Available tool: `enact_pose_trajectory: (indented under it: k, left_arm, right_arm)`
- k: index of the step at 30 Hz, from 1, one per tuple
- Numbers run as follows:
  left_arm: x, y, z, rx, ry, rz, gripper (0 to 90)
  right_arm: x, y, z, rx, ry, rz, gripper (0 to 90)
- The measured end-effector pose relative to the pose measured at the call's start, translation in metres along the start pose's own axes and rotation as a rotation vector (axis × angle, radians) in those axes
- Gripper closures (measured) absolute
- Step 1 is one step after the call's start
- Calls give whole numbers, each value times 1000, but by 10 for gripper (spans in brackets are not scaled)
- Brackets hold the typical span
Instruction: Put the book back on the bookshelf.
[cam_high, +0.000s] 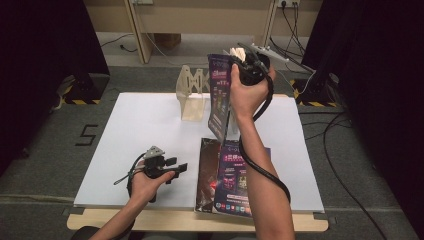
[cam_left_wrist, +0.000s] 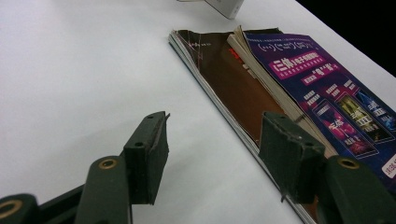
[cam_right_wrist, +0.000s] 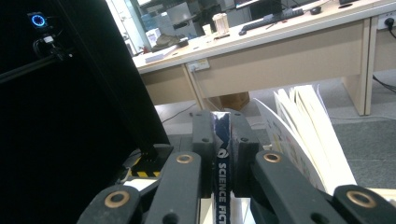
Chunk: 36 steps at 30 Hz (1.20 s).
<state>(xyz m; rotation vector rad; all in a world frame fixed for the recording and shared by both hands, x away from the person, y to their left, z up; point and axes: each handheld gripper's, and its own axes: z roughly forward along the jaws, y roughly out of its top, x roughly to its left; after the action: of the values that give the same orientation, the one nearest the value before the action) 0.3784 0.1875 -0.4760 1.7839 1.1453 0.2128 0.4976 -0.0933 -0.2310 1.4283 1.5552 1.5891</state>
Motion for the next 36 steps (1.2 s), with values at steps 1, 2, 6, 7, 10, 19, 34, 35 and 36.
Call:
enact_pose_trajectory:
  k: [1,2,6,7,10,19,34,35,36]
  left_arm:
    - [0,0,0,0,0,0,411]
    - [0,0,0,-2,2,0,411]
    - [1,-1,0,-3,3,-4,411]
    - [1,-1,0,-5,1,-4,411]
    - [1,-1,0,-2,3,-6,411]
    - [2,-2,0,-2,3,-12,411]
    - [4,-4,0,1,3,-14,413]
    - [4,-4,0,0,2,-14,413]
    - [4,-3,0,0,3,-14,413]
  right_arm:
    - [0,0,1,-4,1,-1,843]
    - [0,1,3,-2,-3,-3,843]
    - [-1,1,9,-3,-9,5,843]
    - [-1,1,11,-3,-9,1,843]
    - [0,1,15,-1,-15,-5,843]
    - [2,0,28,-17,-27,-9,843]
    - [3,0,53,-4,-46,-20,843]
    - [3,0,53,-5,-47,-24,843]
    - [3,0,55,-7,-49,-24,843]
